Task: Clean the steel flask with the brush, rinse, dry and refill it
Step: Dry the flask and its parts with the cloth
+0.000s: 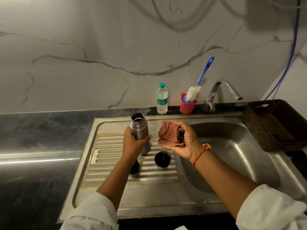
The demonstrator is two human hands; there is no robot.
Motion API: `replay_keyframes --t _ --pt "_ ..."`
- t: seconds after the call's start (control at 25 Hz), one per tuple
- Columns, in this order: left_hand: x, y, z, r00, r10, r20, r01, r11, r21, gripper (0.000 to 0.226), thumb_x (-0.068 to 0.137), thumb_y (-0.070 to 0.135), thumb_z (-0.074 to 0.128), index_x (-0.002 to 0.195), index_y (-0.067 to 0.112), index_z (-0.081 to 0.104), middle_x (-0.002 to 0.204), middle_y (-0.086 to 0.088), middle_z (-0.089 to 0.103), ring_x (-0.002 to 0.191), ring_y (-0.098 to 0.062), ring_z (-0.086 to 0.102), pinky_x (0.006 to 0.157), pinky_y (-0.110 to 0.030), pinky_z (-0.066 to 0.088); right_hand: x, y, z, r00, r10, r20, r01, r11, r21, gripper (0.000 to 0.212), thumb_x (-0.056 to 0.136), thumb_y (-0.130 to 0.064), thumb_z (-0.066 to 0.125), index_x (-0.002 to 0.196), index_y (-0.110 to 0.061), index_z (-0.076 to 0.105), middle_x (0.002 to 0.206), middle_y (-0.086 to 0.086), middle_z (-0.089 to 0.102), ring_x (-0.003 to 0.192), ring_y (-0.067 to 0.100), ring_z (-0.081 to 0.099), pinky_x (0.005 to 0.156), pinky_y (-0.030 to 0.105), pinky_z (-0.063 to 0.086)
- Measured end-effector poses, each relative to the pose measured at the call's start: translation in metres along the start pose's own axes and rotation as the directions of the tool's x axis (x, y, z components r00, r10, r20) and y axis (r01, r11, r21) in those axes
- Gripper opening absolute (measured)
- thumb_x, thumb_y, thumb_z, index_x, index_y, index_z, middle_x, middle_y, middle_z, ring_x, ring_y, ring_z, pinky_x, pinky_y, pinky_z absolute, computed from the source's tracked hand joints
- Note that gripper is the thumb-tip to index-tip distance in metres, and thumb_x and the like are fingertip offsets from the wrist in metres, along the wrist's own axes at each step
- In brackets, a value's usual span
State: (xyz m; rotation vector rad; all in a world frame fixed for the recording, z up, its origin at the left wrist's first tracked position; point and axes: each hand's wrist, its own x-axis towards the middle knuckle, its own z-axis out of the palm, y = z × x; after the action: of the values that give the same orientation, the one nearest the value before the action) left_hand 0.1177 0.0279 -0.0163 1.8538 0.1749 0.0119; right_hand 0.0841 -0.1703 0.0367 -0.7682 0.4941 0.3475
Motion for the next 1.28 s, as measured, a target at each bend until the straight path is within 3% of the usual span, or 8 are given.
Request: replay_keyframes --t 0.2,0.36,0.52,0.64,0.76,1.08,1.16,1.28 --pt "-0.006 0.001 0.000 0.999 -0.027 0.027 0.026 0.999 0.018 0.078 0.072 0.012 0.091 0.132 0.025 0.043 0.125 0.006 0.056 0.115 -0.019 0.056 0.091 -0.031 0.047 -0.008 -0.001 0.000 0.999 -0.001 -0.049 0.004 0.997 0.077 0.037 0.091 -0.029 0.051 0.110 -0.002 0.067 0.104 0.022 0.072 0.106 0.040 0.064 0.087 0.055 0.053" --pt "-0.016 0.004 -0.001 1.000 0.002 -0.017 0.000 0.997 0.080 0.092 0.069 0.017 0.094 0.143 0.021 0.038 0.141 -0.002 0.050 0.127 -0.020 0.050 0.107 -0.039 0.045 -0.012 -0.001 -0.003 0.998 -0.017 -0.057 0.023 0.994 0.107 0.034 0.094 -0.025 0.047 0.112 -0.002 0.064 0.107 0.024 0.071 0.107 0.042 0.063 0.092 0.059 0.050" --pt "-0.045 0.011 0.003 0.990 0.022 -0.141 0.015 0.967 0.254 0.111 0.067 0.036 0.094 0.155 0.018 0.028 0.159 -0.007 0.033 0.146 -0.026 0.031 0.120 -0.042 0.031 -0.012 -0.004 -0.010 0.997 -0.043 -0.059 0.050 0.992 0.112 0.035 0.092 -0.021 0.049 0.118 -0.001 0.063 0.108 0.023 0.072 0.110 0.039 0.064 0.101 0.054 0.048" --pt "-0.079 0.020 0.013 0.946 0.215 -0.242 -0.122 0.929 0.350 0.103 0.073 0.035 0.090 0.154 0.012 0.030 0.158 -0.012 0.031 0.146 -0.027 0.027 0.119 -0.037 0.025 -0.015 -0.008 -0.019 0.999 -0.052 -0.004 0.052 0.996 0.077 0.041 0.090 -0.022 0.059 0.125 -0.002 0.060 0.119 0.024 0.068 0.115 0.040 0.063 0.102 0.055 0.047" --pt "-0.098 0.029 0.035 0.911 0.404 -0.085 -0.342 0.854 0.393 0.083 0.081 0.031 0.085 0.148 0.016 0.037 0.151 -0.006 0.036 0.139 -0.020 0.035 0.114 -0.035 0.033 -0.022 -0.014 -0.029 0.996 -0.043 0.079 0.041 0.999 0.024 0.041 0.090 -0.016 0.065 0.129 -0.003 0.059 0.123 0.024 0.067 0.115 0.041 0.064 0.102 0.058 0.047" --pt "-0.101 0.074 0.141 0.898 0.312 0.309 -0.418 0.824 0.382 0.078 0.095 0.031 0.069 0.158 0.020 0.026 0.163 0.000 0.025 0.148 -0.017 0.028 0.123 -0.032 0.026 -0.063 -0.073 -0.098 0.972 -0.225 -0.069 0.217 0.971 -0.102 0.031 0.097 -0.011 0.056 0.127 -0.009 0.059 0.115 0.020 0.071 0.106 0.038 0.068 0.093 0.057 0.053" --pt "-0.103 0.087 0.182 0.870 0.313 0.381 -0.457 0.802 0.385 0.080 0.095 0.034 0.069 0.160 0.024 0.022 0.166 0.001 0.019 0.152 -0.020 0.023 0.124 -0.040 0.027 -0.080 -0.103 -0.130 0.949 -0.297 -0.109 0.286 0.952 -0.110 0.029 0.099 -0.011 0.053 0.128 -0.009 0.058 0.117 0.019 0.069 0.106 0.037 0.068 0.085 0.054 0.057" --pt "-0.109 0.111 0.243 0.818 0.317 0.479 -0.508 0.789 0.346 0.084 0.095 0.029 0.068 0.162 0.026 0.018 0.169 0.001 0.012 0.154 -0.020 0.016 0.122 -0.036 0.021 -0.104 -0.159 -0.179 0.868 -0.453 -0.203 0.402 0.881 -0.249 0.028 0.101 -0.015 0.051 0.128 -0.012 0.058 0.119 0.013 0.064 0.108 0.032 0.064 0.084 0.051 0.058"
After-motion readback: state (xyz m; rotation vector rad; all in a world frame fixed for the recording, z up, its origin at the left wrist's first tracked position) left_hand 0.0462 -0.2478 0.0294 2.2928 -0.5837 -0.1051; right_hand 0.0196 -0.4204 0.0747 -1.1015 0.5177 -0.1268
